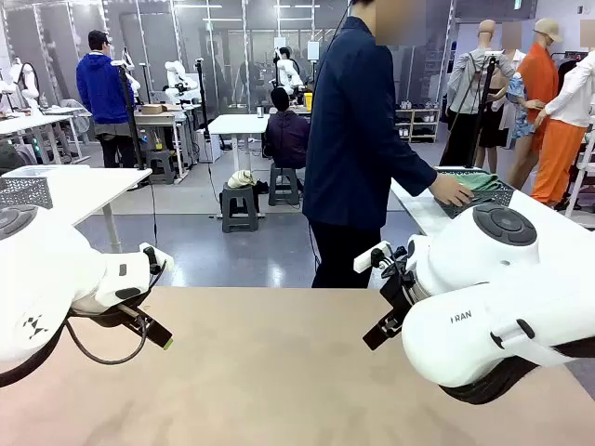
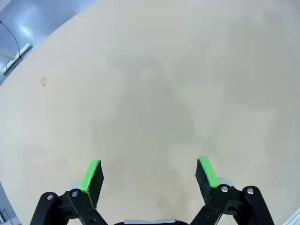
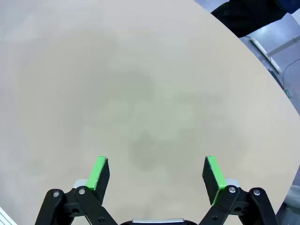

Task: Fold the towels and place them in the basket.
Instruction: When a person lays out a Towel with hook on the table, fold it in half twice.

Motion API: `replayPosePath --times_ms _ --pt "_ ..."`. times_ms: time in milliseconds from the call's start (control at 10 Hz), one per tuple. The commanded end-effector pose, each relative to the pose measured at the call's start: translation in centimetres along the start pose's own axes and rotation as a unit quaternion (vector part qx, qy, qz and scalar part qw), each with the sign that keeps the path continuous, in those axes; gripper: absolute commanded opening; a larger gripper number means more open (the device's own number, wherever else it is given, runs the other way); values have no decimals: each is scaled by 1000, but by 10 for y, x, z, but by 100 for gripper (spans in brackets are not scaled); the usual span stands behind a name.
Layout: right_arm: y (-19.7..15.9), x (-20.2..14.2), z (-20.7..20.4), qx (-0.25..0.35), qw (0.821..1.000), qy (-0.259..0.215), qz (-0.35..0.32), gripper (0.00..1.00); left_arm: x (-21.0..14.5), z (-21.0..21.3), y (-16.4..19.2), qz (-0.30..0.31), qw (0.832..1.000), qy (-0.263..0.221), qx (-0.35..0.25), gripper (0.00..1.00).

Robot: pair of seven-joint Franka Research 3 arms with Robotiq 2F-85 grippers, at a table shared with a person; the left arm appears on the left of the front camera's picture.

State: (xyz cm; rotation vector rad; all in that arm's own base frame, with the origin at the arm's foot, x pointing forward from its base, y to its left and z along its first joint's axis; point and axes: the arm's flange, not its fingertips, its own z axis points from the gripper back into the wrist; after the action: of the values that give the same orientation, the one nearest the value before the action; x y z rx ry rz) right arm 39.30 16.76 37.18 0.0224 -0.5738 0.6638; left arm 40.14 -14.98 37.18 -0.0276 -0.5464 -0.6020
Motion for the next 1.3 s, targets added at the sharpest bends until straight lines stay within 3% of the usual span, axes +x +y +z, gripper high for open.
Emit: replayPosePath --times_ms 0,1200 --pt "0 0 0 0 1000 0 0 100 0 0 0 0 1000 0 0 100" --pt "-2 6 10 4 1000 -9 2 100 3 10 -4 -9 1000 -4 -6 100"
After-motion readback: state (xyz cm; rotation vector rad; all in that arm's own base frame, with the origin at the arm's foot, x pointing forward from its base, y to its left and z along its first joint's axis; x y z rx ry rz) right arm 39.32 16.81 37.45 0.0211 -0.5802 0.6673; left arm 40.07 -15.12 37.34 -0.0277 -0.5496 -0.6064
